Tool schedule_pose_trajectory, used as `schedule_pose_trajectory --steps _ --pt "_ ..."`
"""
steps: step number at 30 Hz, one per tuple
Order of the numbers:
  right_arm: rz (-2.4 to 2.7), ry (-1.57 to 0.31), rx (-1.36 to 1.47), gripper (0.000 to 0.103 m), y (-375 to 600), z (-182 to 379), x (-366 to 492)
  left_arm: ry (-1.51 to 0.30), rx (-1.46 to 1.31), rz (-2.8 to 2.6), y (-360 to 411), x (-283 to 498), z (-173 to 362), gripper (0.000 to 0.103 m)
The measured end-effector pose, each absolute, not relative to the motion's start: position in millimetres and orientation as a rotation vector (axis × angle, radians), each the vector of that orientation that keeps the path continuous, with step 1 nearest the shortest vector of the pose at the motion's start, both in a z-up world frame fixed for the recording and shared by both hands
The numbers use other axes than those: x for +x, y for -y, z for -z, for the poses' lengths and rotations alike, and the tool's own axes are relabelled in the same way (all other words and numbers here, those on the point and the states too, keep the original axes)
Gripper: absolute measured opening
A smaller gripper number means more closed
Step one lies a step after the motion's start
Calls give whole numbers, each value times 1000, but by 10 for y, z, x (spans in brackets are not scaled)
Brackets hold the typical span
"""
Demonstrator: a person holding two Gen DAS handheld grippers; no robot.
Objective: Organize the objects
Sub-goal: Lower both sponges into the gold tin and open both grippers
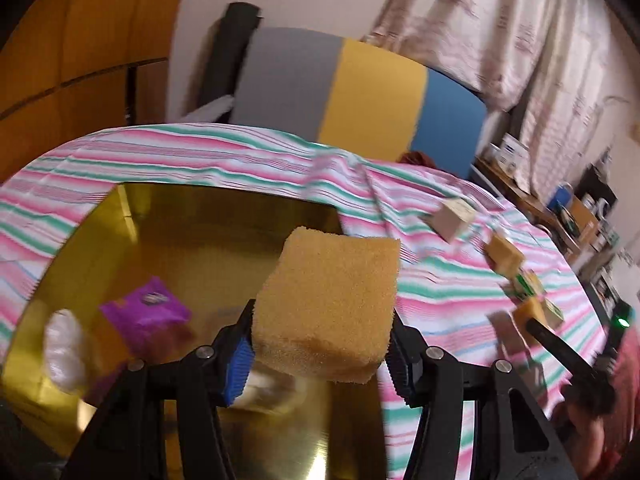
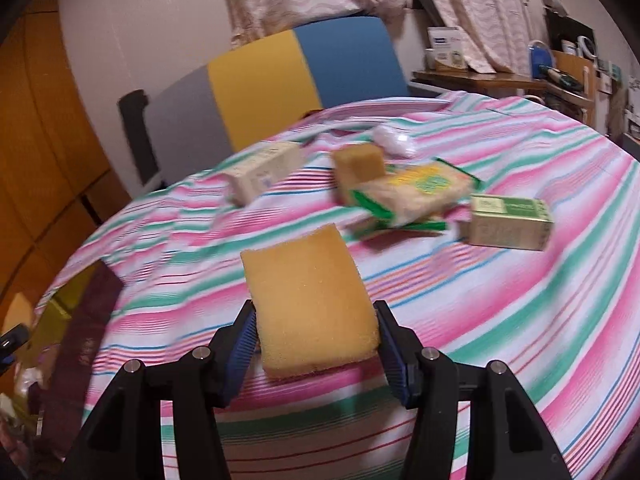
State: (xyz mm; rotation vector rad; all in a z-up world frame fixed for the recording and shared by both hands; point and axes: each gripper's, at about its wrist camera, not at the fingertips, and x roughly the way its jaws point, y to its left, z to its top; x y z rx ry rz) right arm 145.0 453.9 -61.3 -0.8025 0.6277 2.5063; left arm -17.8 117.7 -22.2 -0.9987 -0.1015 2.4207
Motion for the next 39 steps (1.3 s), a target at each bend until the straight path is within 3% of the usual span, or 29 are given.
schedule_pose_trajectory --steps 22,24,29,39 --pt "-2869 -776 -886 57 -3456 60 1075 168 -1312 -2638 -218 -1213 509 59" --pt "-2903 -768 -895 57 -3353 25 1055 186 -1341 -2644 -175 -1236 544 62" --pt "-2983 -704 -924 57 -3100 -39 1051 271 -1322 -2681 -72 -1162 539 87" --pt "-3075 -613 -1041 57 -2752 17 991 307 -1225 -2726 -52 -810 377 100"
